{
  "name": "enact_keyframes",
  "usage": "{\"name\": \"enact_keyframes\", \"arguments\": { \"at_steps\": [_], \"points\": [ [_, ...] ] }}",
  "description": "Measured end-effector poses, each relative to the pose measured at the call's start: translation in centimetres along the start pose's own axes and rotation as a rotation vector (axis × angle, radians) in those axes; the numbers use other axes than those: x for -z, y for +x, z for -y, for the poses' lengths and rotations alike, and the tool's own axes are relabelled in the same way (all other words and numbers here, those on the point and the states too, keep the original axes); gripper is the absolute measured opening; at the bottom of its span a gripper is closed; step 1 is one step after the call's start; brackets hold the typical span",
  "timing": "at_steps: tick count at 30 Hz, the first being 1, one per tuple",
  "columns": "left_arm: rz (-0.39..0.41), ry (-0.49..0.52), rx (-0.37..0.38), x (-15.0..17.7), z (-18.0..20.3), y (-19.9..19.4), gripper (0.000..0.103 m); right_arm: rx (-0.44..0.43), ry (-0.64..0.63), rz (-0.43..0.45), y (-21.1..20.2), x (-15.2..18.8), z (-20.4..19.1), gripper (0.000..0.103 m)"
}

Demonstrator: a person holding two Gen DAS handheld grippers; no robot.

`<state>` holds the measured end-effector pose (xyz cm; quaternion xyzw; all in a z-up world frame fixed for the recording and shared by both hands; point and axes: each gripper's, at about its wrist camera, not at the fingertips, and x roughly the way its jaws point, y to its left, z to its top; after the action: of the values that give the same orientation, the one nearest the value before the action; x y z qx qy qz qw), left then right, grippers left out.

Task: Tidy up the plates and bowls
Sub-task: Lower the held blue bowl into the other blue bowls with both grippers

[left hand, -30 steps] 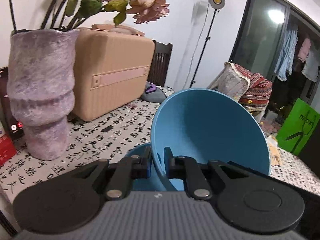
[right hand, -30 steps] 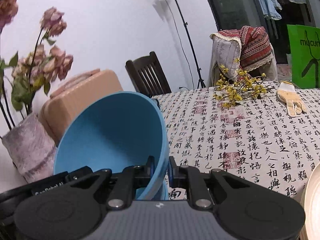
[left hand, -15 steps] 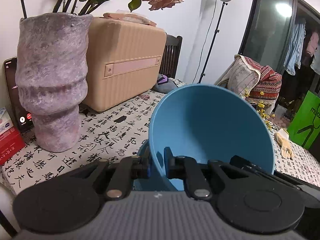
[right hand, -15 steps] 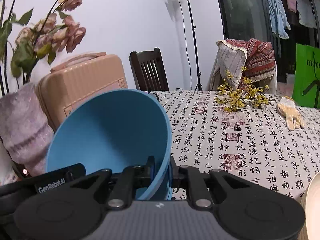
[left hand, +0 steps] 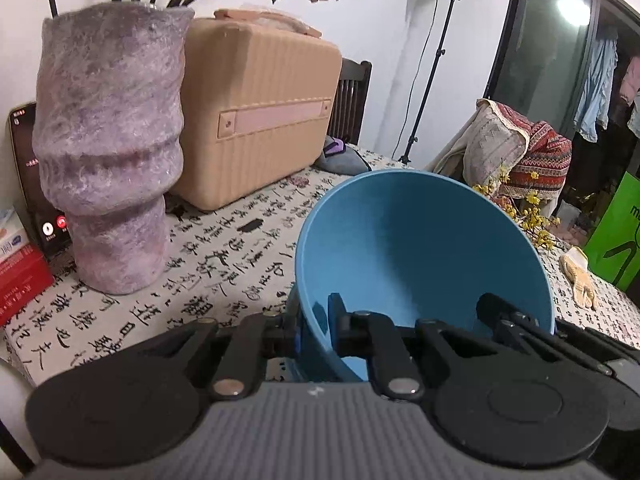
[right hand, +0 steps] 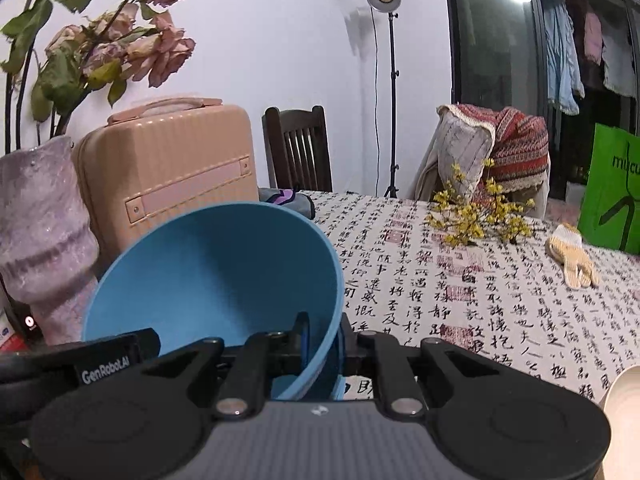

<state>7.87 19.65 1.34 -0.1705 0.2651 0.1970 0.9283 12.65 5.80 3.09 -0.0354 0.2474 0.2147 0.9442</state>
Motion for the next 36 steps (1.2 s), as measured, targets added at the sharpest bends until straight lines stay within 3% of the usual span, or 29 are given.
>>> {"name": "enact_keyframes", "arguments": {
  "at_steps": [22,26,36],
  "points": [
    [-0.002,0.03,0.003,0.4,0.0,0.3,0.013,0.0,-0.024,0.066,0.0,-0.1,0.7,0.012],
    [0.007,0.073,-0.005,0.3,0.4,0.4,0.013,0.008,-0.032,0.075,0.2,-0.2,0.6,0.012],
    [-0.041,0.106,0.005,-0.6,0.2,1.1,0.013,-0.086,0.065,0.021,1.6,-1.0,2.6,0.012]
  ]
}}
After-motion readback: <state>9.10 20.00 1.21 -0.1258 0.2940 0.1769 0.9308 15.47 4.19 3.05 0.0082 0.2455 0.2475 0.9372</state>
